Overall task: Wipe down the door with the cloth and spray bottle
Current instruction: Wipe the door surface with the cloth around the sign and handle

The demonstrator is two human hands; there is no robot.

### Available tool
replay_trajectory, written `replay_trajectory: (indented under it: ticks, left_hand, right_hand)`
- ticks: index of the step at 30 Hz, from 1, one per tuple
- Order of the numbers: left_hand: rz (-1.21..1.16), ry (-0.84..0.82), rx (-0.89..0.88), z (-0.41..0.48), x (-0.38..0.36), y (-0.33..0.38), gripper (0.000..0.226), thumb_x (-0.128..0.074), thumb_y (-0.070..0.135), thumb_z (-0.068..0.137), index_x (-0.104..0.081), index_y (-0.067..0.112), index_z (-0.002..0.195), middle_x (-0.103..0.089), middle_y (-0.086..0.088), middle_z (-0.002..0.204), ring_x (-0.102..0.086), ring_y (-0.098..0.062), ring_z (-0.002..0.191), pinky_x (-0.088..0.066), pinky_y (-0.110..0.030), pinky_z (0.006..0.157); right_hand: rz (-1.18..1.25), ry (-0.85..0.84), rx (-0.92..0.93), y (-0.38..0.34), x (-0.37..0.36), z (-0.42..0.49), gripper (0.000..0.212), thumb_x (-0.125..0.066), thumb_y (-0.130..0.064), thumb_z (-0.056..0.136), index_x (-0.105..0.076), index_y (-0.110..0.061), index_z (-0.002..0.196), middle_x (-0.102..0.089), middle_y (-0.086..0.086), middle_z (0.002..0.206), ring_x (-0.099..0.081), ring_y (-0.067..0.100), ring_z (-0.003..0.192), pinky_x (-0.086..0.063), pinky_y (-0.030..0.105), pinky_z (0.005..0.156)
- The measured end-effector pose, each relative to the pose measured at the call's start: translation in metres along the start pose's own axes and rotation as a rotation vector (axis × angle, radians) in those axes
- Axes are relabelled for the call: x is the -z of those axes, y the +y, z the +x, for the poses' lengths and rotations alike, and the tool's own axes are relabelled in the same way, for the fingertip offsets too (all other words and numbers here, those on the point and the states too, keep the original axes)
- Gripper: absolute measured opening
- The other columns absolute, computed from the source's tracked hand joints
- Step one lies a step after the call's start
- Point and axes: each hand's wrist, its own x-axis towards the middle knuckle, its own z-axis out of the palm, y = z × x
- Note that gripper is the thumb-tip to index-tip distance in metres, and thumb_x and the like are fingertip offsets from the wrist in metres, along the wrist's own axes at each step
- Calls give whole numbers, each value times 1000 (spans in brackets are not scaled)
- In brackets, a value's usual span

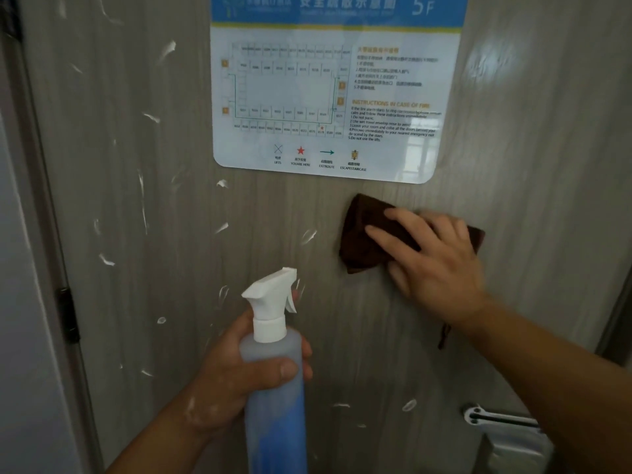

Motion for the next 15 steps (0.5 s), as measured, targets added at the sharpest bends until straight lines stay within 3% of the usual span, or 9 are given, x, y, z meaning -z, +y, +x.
replay_trajectory:
  ticks: [4,7,9,15]
  left_hand:
    - [28,-9,-53,5,-3,16,90,-94,26,43,-55,3,120,-67,-25,87,-66,-38,72,-54,-40,61]
    - [38,-36,-65,3,-3,20,79,-87,17,47,-57,6,120,-67,-24,87,-66,-38,72,-54,-40,62]
    - [38,-48,-68,1,-4,22,80,-92,24,46,-60,10,118,-67,-24,88,-66,-38,72,-54,-40,63]
    - [-22,-70,-77,-1,1,28,91,-94,28,45,-55,8,125,-66,-24,87,-65,-37,71,-54,-39,61]
  right_hand:
    - [12,-5,-86,-24,-10,-34,52,-63,-28,88,-63,-21,140,-58,15,139,-55,36,105,-41,46,82]
    - [9,-118,37,-37,-15,-77,51,-59,-33,91,-62,-25,141,-60,13,140,-57,34,105,-41,45,83]
    - [23,-181,113,-40,-15,-96,47,-55,-35,95,-61,-28,141,-60,9,141,-59,32,106,-41,46,85]
    - [10,-94,50,-21,-8,-29,51,-57,-33,93,-58,-25,143,-57,12,139,-54,34,110,-41,46,85]
